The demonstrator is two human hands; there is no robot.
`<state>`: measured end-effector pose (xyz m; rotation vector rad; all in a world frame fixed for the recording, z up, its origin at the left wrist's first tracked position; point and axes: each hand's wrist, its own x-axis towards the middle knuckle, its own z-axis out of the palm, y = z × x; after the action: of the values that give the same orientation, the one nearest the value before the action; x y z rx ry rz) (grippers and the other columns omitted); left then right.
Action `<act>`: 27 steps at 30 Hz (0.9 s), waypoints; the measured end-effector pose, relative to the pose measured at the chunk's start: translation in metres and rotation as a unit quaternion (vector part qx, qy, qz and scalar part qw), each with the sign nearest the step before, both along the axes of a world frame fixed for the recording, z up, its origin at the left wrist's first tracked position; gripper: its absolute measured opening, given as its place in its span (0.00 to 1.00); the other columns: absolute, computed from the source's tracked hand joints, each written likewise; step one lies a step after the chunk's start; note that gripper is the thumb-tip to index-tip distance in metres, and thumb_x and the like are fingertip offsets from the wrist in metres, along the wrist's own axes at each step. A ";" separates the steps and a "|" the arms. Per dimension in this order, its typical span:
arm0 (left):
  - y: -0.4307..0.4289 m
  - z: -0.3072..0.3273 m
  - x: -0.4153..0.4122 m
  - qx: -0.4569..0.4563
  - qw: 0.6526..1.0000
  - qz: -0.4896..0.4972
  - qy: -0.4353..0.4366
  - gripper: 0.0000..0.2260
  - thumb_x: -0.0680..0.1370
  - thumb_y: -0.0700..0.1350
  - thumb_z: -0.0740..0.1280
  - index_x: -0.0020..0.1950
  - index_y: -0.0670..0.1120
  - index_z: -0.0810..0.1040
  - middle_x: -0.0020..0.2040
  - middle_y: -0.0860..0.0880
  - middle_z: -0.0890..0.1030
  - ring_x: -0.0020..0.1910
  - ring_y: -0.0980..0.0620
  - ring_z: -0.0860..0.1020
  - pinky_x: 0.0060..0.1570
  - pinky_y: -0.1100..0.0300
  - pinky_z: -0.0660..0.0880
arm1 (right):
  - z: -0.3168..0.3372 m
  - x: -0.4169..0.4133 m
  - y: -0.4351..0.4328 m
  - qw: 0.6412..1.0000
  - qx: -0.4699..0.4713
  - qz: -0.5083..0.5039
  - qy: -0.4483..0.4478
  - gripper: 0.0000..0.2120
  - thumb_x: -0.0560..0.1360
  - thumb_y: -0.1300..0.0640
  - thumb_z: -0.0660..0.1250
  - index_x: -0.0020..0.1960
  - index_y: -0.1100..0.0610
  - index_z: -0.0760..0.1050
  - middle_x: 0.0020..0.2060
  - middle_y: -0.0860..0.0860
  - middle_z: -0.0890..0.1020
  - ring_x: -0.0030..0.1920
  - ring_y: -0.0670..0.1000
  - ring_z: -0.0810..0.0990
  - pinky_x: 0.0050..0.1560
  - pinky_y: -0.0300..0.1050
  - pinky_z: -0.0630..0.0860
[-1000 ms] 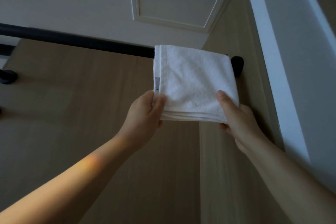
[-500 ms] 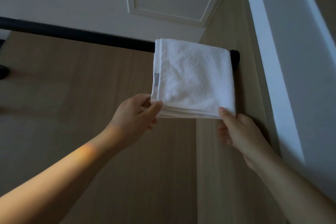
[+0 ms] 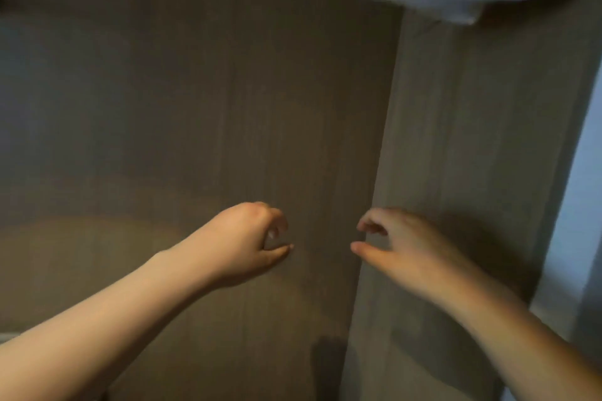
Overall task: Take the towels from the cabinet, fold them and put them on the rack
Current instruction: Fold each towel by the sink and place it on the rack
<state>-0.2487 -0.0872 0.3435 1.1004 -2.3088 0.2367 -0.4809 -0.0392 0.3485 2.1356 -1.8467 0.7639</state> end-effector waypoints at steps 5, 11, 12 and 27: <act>0.011 -0.112 0.006 0.108 0.991 0.032 -0.076 0.18 0.78 0.57 0.63 0.64 0.50 0.75 0.58 0.52 0.78 0.56 0.52 0.77 0.54 0.60 0.70 | -0.108 0.015 0.006 0.989 0.141 0.033 0.036 0.14 0.75 0.43 0.68 0.57 0.48 0.75 0.54 0.47 0.77 0.58 0.49 0.76 0.58 0.45 0.73; 0.048 -0.224 0.010 0.225 0.956 0.113 -0.149 0.17 0.78 0.56 0.62 0.61 0.47 0.75 0.57 0.48 0.78 0.56 0.47 0.77 0.55 0.55 0.73 | -0.218 0.020 0.019 0.954 0.278 0.080 0.081 0.16 0.76 0.46 0.67 0.61 0.51 0.74 0.55 0.50 0.77 0.58 0.52 0.77 0.54 0.45 0.73; 0.059 -0.239 0.009 0.249 0.949 0.123 -0.148 0.16 0.78 0.56 0.62 0.60 0.47 0.75 0.56 0.48 0.78 0.56 0.47 0.77 0.54 0.55 0.73 | -0.232 0.020 0.023 0.947 0.297 0.088 0.087 0.16 0.76 0.47 0.67 0.61 0.51 0.74 0.55 0.50 0.77 0.57 0.53 0.77 0.53 0.45 0.72; 0.199 -0.348 0.020 0.434 0.851 0.292 -0.038 0.16 0.79 0.53 0.64 0.65 0.49 0.74 0.57 0.51 0.78 0.54 0.53 0.77 0.54 0.61 0.76 | -0.347 0.049 0.078 0.882 0.426 0.184 0.079 0.16 0.76 0.51 0.68 0.63 0.52 0.75 0.58 0.51 0.79 0.58 0.52 0.77 0.56 0.45 0.76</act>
<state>-0.2288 0.1115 -0.0048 2.2601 -2.0794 -0.6301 -0.4316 0.0392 0.0018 3.0030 -1.9089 -0.2770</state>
